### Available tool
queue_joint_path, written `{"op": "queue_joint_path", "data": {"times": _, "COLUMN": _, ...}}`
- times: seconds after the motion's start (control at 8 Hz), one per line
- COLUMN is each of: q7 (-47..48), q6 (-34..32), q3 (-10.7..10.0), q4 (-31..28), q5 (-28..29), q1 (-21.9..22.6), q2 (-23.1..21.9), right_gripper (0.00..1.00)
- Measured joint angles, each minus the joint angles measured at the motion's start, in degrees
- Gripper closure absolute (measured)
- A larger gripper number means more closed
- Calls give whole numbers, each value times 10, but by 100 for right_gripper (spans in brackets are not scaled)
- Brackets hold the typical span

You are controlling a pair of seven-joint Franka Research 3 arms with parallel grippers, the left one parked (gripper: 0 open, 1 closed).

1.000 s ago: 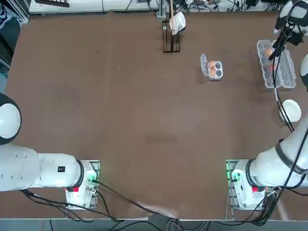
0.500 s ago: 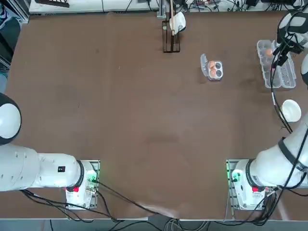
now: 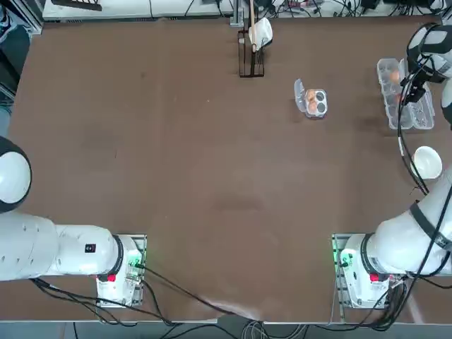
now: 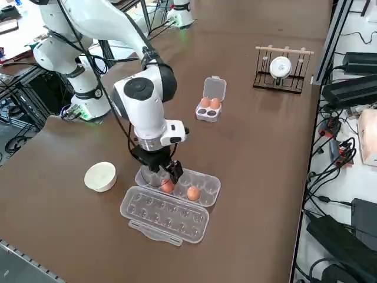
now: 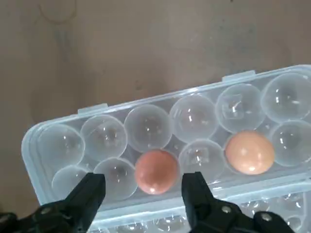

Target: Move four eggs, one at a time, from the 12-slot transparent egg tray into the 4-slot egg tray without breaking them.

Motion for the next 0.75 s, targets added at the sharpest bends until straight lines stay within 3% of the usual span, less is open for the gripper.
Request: {"op": "queue_joint_path", "data": {"times": 0.75, "q7": -30, "q6": 10, "q3": 1, "q4": -1, "q5": 0, "q1": -6, "q2": 18, "right_gripper": 5}}
